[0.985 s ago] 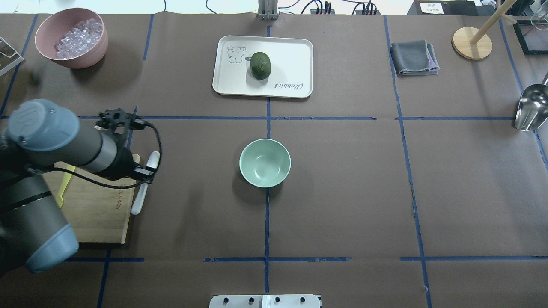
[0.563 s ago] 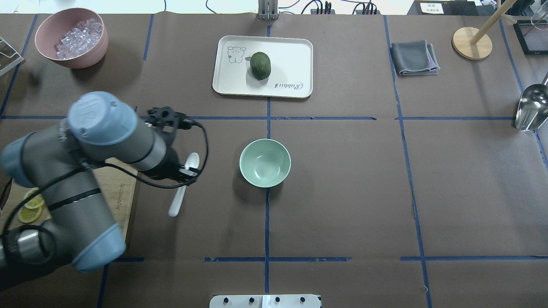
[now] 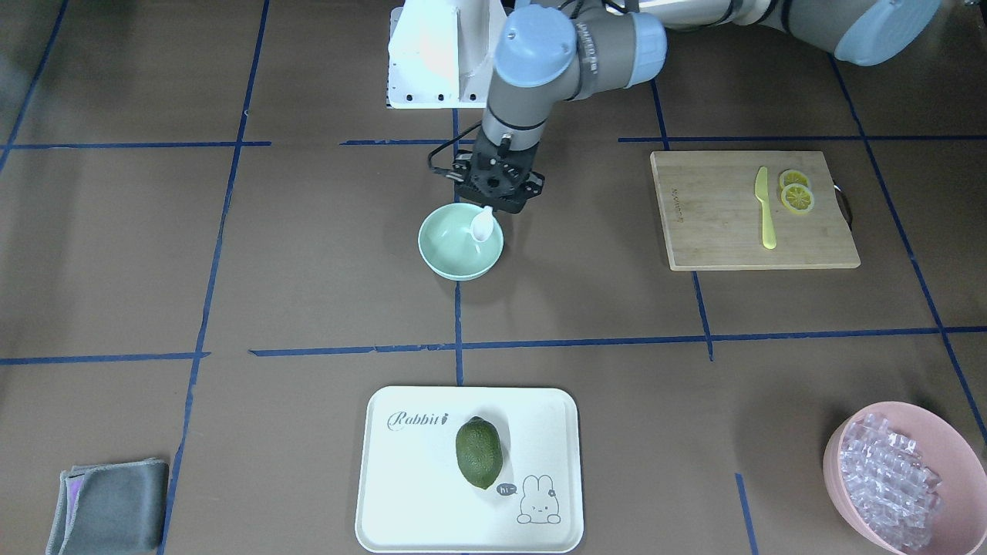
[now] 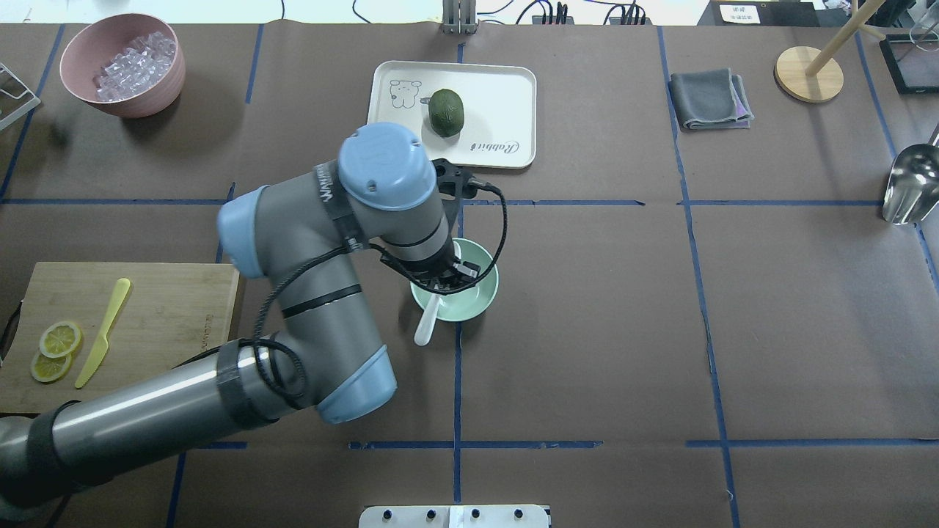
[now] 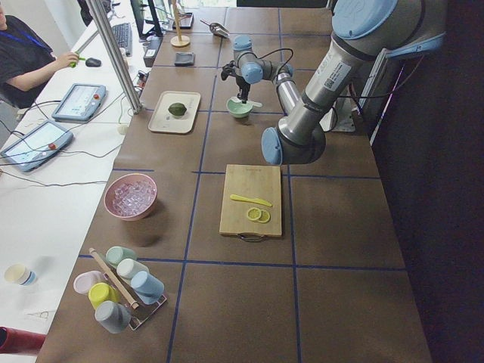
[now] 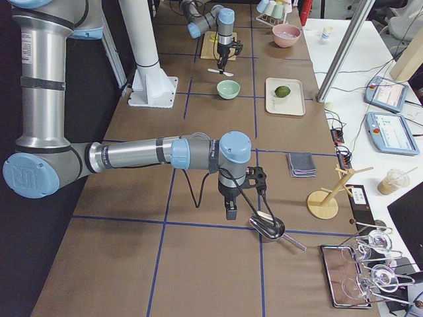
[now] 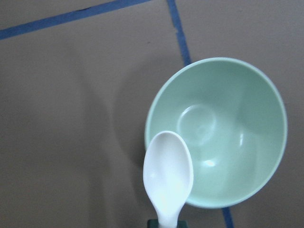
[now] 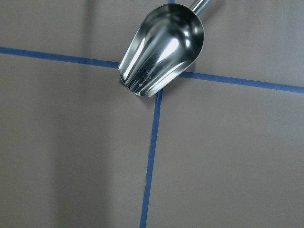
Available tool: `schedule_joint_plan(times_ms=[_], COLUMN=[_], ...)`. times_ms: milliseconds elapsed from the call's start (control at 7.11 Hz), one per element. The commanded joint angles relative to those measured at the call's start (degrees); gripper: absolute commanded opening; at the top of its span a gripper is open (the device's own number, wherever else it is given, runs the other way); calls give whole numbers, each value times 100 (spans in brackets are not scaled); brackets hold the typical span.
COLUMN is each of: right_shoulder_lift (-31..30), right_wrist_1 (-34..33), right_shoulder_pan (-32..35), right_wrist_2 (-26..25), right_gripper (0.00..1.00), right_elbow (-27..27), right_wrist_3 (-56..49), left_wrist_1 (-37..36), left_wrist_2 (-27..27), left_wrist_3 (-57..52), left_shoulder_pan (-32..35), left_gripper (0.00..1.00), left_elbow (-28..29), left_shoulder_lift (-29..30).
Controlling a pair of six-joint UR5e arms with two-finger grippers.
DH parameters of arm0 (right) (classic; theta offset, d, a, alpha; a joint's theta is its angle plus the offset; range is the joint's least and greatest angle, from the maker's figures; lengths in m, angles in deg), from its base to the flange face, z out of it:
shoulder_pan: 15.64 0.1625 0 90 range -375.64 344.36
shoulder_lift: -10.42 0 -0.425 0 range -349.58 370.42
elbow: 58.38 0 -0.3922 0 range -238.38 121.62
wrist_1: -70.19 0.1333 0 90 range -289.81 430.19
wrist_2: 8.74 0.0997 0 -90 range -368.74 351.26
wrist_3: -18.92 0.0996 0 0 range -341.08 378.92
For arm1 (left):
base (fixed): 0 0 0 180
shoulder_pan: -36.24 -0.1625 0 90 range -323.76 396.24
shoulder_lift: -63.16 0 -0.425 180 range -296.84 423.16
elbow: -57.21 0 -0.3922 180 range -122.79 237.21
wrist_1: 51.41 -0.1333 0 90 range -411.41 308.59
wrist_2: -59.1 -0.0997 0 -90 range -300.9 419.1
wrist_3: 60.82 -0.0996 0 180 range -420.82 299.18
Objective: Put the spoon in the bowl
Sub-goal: 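Lift the spoon with the left gripper and carry it over the green bowl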
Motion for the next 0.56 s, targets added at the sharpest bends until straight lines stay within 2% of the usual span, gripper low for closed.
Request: schedule_joint_plan(times_ms=[0, 141, 281, 422], right_shoulder_lift=[0, 0, 0, 0], right_wrist_1=[0, 0, 0, 0], right_shoulder_pan=[0, 0, 0, 0], right_wrist_2=[7, 7, 7, 7], right_gripper=[100, 100, 100, 100], right_elbow=[-3, -3, -3, -3], right_wrist_3=[1, 1, 1, 1], left_wrist_1=[8, 9, 9, -9], left_wrist_2=[-59, -59, -59, -59], left_wrist_3=[-30, -31, -39, -13], left_shoulder_pan=[-43, -43, -43, -43], left_gripper=[27, 61, 90, 97], left_elbow=[408, 417, 426, 409], left_shoulder_lift=[247, 256, 247, 238])
